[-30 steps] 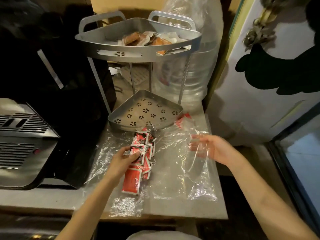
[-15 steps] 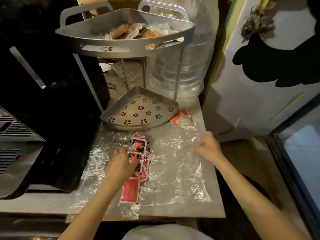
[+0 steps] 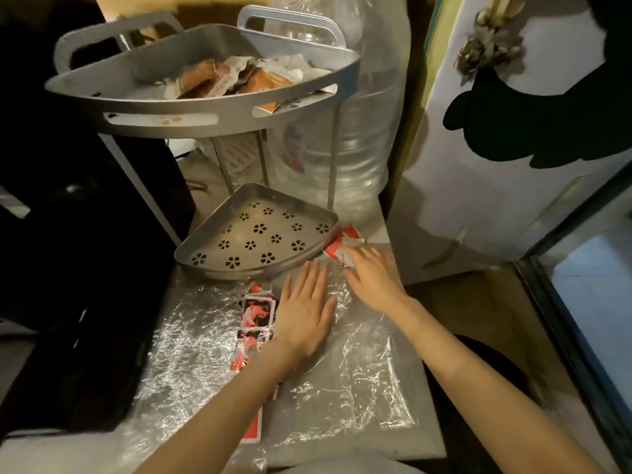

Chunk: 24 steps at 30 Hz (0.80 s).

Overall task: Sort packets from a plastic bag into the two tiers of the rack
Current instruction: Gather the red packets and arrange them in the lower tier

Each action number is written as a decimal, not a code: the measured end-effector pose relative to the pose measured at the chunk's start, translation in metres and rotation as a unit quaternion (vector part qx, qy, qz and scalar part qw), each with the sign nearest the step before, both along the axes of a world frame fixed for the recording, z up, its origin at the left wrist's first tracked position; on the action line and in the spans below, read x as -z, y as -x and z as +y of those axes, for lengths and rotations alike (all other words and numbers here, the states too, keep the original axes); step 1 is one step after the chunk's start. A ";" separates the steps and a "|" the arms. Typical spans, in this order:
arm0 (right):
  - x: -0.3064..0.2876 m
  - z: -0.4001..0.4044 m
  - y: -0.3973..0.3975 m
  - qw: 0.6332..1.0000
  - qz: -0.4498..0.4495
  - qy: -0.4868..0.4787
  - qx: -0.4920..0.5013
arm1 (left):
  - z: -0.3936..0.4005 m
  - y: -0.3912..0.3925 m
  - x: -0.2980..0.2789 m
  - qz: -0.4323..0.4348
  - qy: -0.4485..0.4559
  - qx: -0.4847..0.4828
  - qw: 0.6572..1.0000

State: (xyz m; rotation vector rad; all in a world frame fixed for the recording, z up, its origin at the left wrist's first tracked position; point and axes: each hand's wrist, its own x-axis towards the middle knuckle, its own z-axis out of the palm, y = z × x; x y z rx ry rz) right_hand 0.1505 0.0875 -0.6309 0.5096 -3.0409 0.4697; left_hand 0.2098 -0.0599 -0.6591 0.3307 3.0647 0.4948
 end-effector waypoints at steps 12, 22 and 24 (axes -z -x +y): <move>0.006 0.000 0.004 0.999 0.035 0.030 0.027 | 0.003 0.003 0.024 -0.039 0.040 0.006 0.998; -0.007 0.015 -0.003 0.990 -0.006 0.132 0.044 | 0.001 0.002 0.024 -0.046 0.024 0.014 0.999; -0.009 0.020 -0.004 0.987 -0.018 0.152 0.047 | 0.001 0.002 0.024 -0.047 0.023 0.015 0.999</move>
